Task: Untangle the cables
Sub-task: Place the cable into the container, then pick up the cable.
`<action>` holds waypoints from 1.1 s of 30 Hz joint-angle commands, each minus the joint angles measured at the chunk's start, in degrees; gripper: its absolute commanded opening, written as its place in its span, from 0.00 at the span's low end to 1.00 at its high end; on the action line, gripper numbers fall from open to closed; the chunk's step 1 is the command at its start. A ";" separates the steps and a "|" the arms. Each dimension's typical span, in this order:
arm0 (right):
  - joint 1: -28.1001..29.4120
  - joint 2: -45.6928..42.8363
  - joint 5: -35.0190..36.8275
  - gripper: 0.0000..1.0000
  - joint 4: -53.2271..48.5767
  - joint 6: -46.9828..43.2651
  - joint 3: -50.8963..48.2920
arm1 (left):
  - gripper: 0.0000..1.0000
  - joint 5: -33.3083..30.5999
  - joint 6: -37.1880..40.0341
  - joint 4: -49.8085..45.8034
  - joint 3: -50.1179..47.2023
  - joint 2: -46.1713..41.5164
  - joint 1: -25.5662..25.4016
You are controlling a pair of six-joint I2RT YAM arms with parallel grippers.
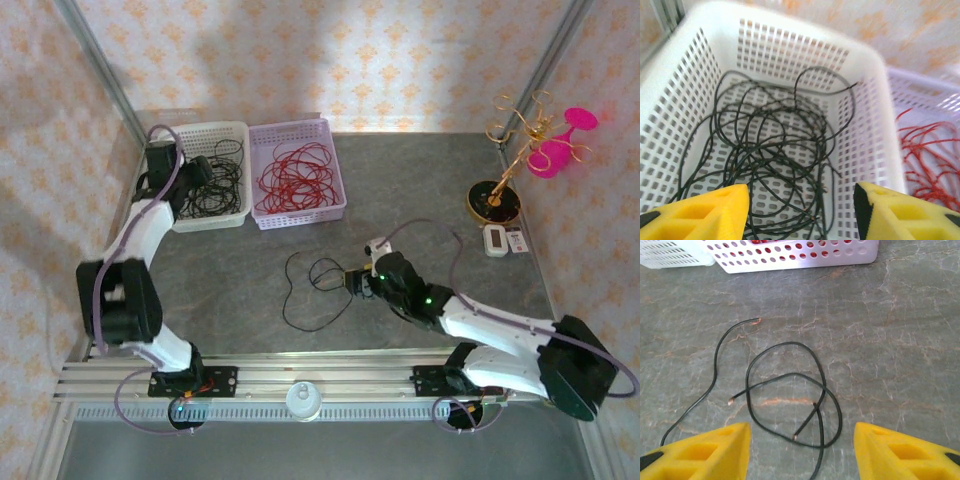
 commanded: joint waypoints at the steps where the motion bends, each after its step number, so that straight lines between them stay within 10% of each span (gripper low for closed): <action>1: -0.22 4.63 1.18 0.56 -6.89 -0.12 6.57 | 0.61 1.35 -1.97 3.56 -6.21 -8.29 -2.38; 14: 5.20 7.25 -5.87 0.52 -18.67 -1.76 13.25 | 0.57 -3.85 -15.74 -1.55 -37.82 -44.50 -28.04; 23: 6.70 0.72 -3.55 0.51 -20.61 30.61 3.59 | 0.57 -0.57 -19.98 -4.55 -44.69 -51.38 -30.51; 33: 6.72 11.28 -0.94 0.48 -19.87 27.40 9.34 | 0.57 -0.08 -18.88 -3.76 -44.54 -49.37 -30.69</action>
